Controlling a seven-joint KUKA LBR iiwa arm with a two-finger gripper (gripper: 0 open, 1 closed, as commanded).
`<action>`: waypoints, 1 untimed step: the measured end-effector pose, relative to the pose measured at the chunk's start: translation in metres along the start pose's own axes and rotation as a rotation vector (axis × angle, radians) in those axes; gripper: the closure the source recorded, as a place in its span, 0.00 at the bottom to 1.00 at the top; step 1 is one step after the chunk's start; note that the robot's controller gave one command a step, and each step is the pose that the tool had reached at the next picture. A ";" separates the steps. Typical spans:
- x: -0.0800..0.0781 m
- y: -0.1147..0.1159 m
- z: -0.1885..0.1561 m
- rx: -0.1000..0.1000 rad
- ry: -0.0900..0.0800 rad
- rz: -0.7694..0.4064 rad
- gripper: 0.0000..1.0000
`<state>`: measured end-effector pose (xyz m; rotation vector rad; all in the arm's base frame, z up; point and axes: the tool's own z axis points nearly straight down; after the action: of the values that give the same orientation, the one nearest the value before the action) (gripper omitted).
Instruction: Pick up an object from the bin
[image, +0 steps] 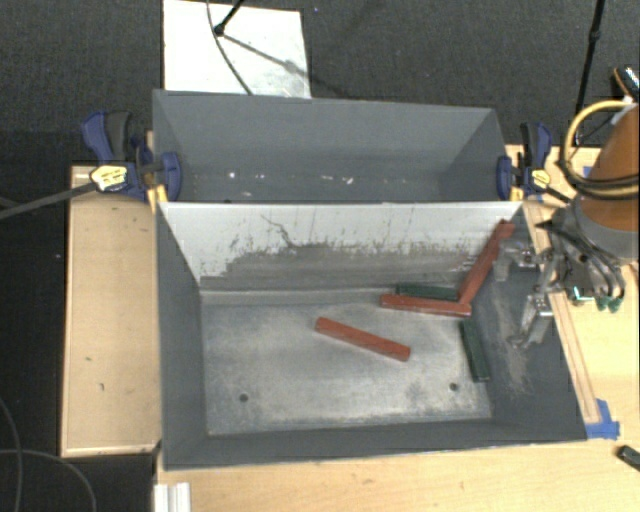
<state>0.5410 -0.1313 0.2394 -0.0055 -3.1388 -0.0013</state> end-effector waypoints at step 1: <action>-0.027 0.034 0.116 -0.002 0.001 0.069 0.00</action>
Offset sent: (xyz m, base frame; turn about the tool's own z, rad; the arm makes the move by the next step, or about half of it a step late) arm 0.0271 0.0318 -0.1120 0.0711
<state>0.5679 -0.0973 0.1233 -0.1139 -3.1359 -0.0043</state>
